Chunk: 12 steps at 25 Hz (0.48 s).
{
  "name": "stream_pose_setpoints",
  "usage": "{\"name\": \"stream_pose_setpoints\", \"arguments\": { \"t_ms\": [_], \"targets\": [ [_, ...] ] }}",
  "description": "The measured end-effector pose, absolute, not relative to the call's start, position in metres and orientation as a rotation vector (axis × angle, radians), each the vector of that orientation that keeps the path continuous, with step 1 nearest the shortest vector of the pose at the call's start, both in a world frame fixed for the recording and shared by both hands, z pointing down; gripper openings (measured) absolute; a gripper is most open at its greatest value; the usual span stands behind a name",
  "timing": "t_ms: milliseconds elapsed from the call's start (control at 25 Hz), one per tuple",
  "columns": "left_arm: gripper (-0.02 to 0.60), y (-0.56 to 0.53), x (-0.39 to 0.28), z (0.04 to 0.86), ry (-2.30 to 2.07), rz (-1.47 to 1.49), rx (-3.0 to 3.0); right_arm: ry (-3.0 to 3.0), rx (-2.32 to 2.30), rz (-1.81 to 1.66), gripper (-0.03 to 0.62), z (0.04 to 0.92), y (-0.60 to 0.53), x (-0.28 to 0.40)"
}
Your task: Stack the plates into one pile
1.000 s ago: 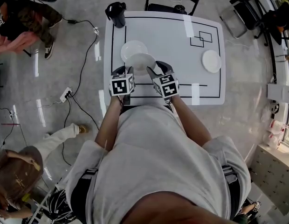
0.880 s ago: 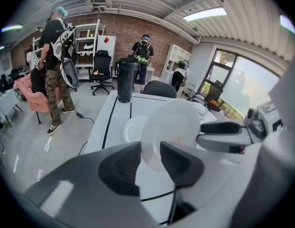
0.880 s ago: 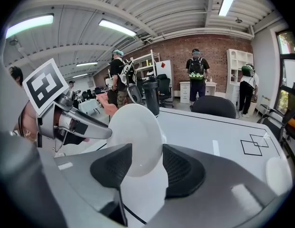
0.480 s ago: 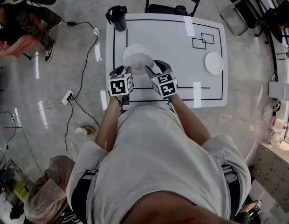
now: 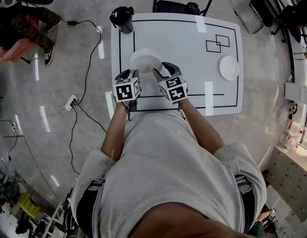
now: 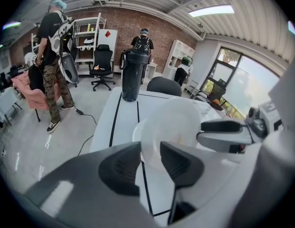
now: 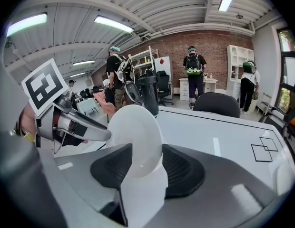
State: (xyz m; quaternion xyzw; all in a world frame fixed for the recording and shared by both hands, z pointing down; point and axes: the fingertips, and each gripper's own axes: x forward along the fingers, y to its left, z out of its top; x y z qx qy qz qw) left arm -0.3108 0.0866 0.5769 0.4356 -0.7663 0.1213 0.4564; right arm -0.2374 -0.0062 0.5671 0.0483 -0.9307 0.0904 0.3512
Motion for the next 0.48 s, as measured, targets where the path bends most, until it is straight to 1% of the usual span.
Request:
{"name": "stream_pose_setpoints", "arguments": {
  "t_ms": [480],
  "targets": [
    [0.129,0.077,-0.333,0.601,-1.846,0.312,1.047,-2.383,0.135,0.255,0.199,0.588,-0.017,-0.26]
  ]
}}
